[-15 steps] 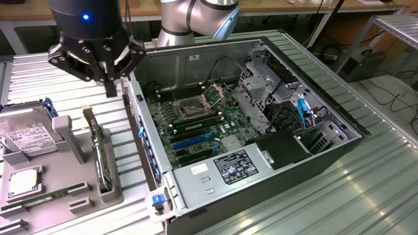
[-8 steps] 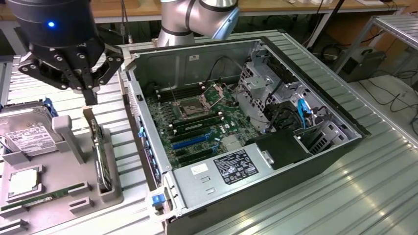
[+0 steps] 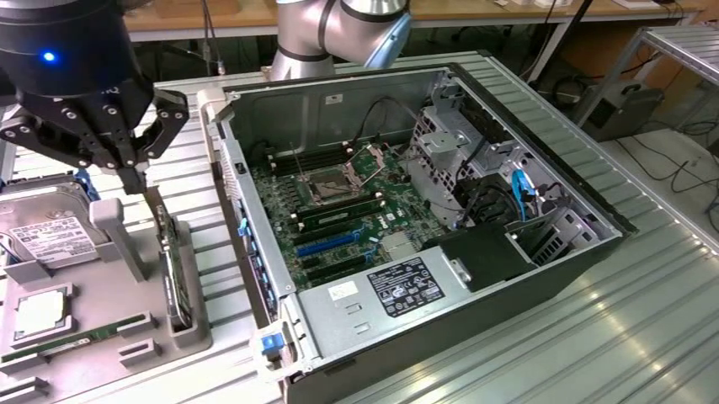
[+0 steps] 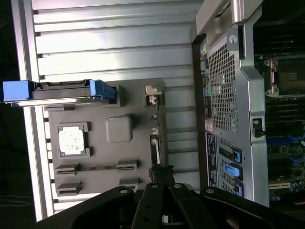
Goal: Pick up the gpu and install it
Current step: 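Reach for the gpu, then pick up the gpu and move the gpu toward the slot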
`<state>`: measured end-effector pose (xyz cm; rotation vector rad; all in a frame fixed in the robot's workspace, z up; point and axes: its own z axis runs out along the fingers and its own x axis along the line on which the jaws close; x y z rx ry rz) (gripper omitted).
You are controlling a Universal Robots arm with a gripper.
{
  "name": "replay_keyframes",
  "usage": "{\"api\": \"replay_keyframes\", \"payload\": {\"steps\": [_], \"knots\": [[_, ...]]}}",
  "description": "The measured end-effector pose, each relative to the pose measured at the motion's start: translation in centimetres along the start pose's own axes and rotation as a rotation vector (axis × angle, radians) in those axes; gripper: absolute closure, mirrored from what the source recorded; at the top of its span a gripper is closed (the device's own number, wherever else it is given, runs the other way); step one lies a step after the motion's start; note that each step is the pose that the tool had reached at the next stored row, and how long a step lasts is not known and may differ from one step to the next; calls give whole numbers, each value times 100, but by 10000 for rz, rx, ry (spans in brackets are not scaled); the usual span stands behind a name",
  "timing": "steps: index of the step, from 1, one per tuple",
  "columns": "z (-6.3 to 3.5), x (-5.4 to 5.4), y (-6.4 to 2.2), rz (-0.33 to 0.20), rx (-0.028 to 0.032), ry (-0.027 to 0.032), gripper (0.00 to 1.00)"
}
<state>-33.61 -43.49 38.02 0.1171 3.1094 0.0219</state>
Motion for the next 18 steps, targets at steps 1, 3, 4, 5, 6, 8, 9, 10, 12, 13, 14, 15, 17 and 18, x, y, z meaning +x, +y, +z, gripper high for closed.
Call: {"api": "replay_keyframes", "payload": {"steps": [1,3,4,5,6,8,9,10,12,13,14,15,17,18], "knots": [[4,8,-13,-2,12,2,89],[11,10,-30,-1,16,1,89],[14,10,-39,-1,16,0,89],[17,10,-44,-1,16,0,89],[19,9,-47,0,16,-1,89],[18,9,-52,0,18,1,89],[19,9,-52,0,18,1,89],[19,9,-52,0,17,1,89],[19,9,-53,0,17,0,89],[19,9,-53,0,17,1,89],[19,9,-53,0,17,0,89],[19,9,-53,0,17,0,89],[19,9,-53,0,17,1,89],[19,9,-53,0,17,0,89]]}}
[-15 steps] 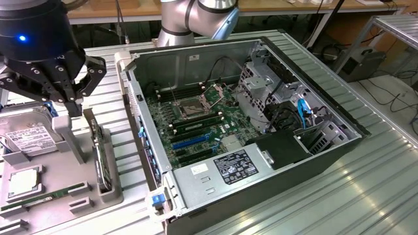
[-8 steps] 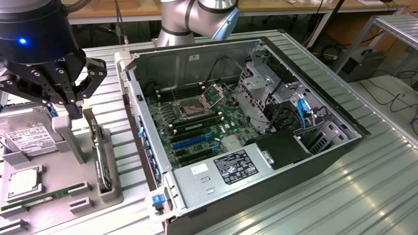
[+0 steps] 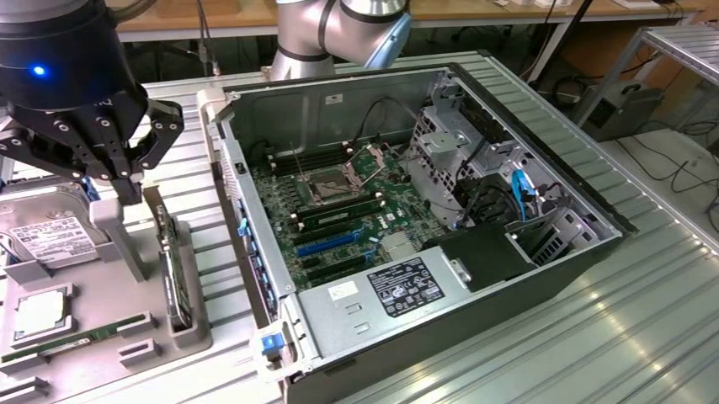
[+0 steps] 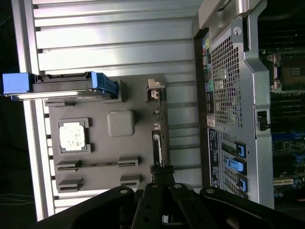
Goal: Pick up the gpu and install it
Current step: 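Pick up the gpu and move the gpu toward the slot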
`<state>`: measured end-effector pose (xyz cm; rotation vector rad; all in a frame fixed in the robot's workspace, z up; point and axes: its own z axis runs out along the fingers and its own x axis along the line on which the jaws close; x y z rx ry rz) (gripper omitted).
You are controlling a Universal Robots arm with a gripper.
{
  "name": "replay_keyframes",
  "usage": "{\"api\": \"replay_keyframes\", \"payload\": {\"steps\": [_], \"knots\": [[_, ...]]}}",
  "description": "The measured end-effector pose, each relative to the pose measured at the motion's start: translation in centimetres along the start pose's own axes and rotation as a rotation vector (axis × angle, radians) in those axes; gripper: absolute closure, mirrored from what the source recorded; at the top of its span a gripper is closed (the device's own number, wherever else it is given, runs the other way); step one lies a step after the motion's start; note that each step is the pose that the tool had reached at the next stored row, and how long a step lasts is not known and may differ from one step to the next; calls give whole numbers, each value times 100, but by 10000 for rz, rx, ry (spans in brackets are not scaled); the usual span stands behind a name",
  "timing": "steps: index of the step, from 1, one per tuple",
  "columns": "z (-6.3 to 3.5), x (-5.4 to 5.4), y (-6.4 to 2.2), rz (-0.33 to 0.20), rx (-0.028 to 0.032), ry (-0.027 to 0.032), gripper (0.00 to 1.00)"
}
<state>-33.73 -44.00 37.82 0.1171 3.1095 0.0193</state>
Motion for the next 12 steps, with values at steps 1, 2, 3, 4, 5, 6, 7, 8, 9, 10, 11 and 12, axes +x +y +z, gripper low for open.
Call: {"api": "replay_keyframes", "payload": {"steps": [1,2,3,4,5,6,7,8,9,10,11,12], "knots": [[0,0,0,0,0,0,89],[0,0,0,0,0,0,89],[0,0,0,0,0,0,89],[0,0,0,0,0,0,89],[0,0,0,0,0,0,89],[0,0,0,0,0,-1,83],[0,0,0,0,0,-2,76],[0,0,0,0,0,-2,76],[1,0,0,0,0,-3,70],[11,1,-1,-1,-2,-16,64],[29,1,-3,-1,-4,-45,64],[43,1,-6,-2,-4,-54,64]]}}
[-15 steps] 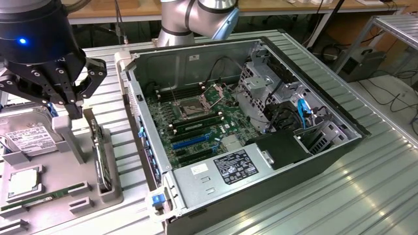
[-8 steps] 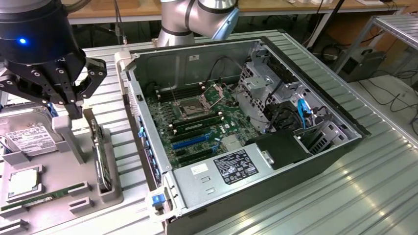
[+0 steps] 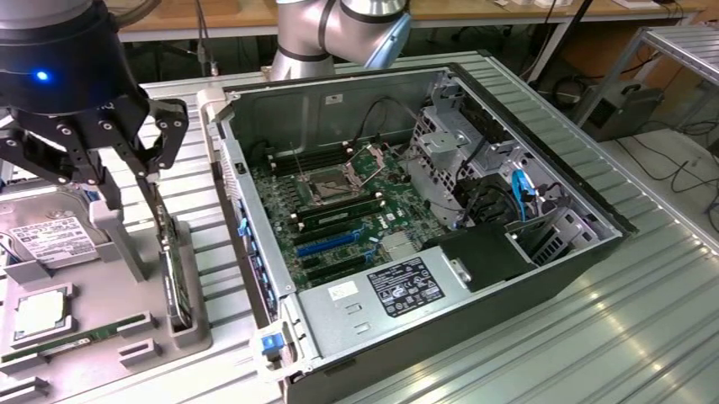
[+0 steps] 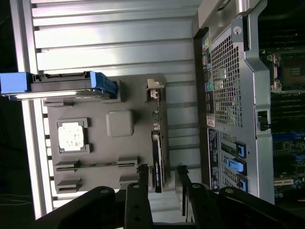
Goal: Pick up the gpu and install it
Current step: 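Pick up the gpu and move the gpu toward the slot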
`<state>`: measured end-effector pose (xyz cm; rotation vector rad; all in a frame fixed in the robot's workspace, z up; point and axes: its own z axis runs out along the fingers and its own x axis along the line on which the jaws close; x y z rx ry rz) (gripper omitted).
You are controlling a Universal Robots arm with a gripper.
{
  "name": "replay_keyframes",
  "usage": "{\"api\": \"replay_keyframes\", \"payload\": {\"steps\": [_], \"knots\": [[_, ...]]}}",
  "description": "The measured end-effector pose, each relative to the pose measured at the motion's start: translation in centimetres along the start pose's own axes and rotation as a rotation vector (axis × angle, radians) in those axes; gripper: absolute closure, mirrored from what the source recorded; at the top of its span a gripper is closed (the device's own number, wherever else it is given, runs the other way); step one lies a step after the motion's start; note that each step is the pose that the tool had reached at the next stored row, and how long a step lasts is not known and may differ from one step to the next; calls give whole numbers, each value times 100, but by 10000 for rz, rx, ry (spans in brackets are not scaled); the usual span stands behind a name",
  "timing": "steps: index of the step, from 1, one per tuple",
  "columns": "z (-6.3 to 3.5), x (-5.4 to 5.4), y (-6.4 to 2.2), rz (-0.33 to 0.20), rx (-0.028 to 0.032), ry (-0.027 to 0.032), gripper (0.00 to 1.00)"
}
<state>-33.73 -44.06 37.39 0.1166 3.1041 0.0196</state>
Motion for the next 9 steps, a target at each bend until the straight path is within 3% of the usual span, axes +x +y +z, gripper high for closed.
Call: {"api": "replay_keyframes", "payload": {"steps": [9], "knots": [[212,-1,-121,1,-1,-8,64]]}}
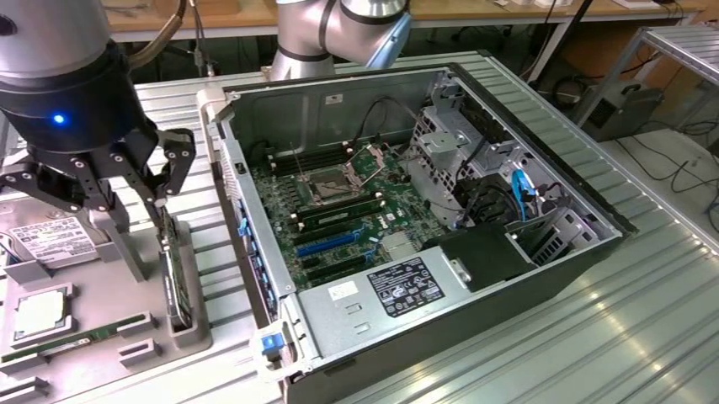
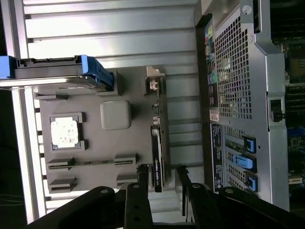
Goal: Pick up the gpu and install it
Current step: 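Pick up the gpu and move the gpu toward the slot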
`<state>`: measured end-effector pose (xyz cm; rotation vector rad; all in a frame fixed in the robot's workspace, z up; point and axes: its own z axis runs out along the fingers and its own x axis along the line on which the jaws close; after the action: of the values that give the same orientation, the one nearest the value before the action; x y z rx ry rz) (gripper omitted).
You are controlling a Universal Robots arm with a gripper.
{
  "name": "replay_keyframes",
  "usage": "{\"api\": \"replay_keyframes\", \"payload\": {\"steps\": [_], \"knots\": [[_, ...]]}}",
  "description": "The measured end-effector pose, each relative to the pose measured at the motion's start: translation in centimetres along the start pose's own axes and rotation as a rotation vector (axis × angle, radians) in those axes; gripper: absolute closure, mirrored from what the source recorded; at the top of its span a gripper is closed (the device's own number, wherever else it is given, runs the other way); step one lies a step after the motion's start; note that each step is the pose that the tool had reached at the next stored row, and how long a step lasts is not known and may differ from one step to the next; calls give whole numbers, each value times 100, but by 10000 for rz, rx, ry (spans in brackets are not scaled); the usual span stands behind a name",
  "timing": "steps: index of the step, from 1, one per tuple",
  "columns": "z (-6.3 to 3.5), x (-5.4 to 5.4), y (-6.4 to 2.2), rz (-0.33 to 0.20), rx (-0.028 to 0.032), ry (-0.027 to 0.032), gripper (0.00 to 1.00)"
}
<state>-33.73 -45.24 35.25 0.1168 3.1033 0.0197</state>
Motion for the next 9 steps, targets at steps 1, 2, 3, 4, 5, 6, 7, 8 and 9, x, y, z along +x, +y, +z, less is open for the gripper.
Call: {"api": "replay_keyframes", "payload": {"steps": [1,2,3,4,5,6,7,8,9], "knots": [[22,0,-8,0,0,0,64],[41,1,-12,0,0,0,64],[68,2,-16,1,1,0,64],[86,2,-20,0,0,0,64],[104,1,-25,0,0,0,64],[126,2,-31,0,0,0,64],[147,3,-37,1,0,0,64],[174,3,-45,1,0,0,64],[191,3,-49,1,1,0,64]]}}
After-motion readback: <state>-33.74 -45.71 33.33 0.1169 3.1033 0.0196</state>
